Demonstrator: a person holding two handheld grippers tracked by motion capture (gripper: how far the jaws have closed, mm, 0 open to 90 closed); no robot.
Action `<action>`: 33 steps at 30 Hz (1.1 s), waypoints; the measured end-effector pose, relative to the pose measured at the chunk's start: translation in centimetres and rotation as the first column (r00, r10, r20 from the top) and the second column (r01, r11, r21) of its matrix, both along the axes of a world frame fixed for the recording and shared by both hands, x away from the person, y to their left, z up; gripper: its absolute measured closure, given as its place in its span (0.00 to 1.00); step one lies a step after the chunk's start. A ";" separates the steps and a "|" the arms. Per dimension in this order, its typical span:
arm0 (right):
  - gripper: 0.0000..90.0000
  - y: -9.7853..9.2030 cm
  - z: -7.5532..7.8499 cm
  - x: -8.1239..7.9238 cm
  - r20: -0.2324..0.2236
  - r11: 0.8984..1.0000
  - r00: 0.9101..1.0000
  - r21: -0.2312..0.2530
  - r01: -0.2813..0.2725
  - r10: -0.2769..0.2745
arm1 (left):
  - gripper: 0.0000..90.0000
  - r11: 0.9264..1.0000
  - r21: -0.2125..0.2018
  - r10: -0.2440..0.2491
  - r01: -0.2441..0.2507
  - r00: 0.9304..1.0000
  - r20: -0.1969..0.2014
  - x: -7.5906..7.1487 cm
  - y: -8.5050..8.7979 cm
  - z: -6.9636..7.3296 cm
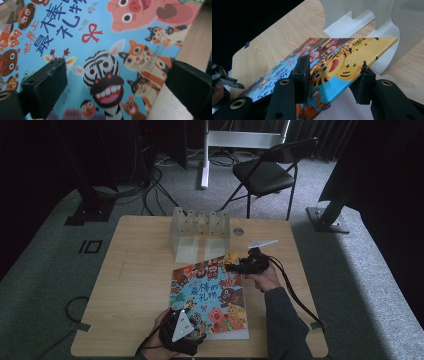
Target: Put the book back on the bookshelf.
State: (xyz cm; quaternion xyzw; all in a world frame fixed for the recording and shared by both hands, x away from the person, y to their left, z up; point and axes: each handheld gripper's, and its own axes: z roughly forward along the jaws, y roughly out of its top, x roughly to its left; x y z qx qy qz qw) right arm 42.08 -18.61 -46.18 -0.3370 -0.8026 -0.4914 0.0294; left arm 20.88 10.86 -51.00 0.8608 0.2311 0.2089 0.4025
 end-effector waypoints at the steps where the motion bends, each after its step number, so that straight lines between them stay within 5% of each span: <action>1: 0.62 0.1 0.1 0.0 0.004 1.000 1.000 0.005 -0.003 0.002 | 0.07 1.000 0.002 0.007 -0.007 1.000 0.007 -0.2 0.3 0.0; 12: 0.63 0.0 0.2 0.0 0.004 1.000 1.000 0.010 -0.005 0.005 | 0.13 0.994 -0.077 0.071 -0.071 0.997 -0.008 0.0 2.9 0.7; 22: 0.63 0.1 0.2 0.0 0.004 1.000 1.000 0.008 0.004 -0.004 | 0.15 0.977 -0.121 0.177 -0.176 0.984 -0.005 2.9 5.2 1.1; 33: 0.66 0.6 1.1 -0.3 0.033 1.000 0.999 0.005 -0.002 0.002 | 0.16 0.969 -0.121 0.211 -0.215 0.976 -0.047 5.8 6.4 0.2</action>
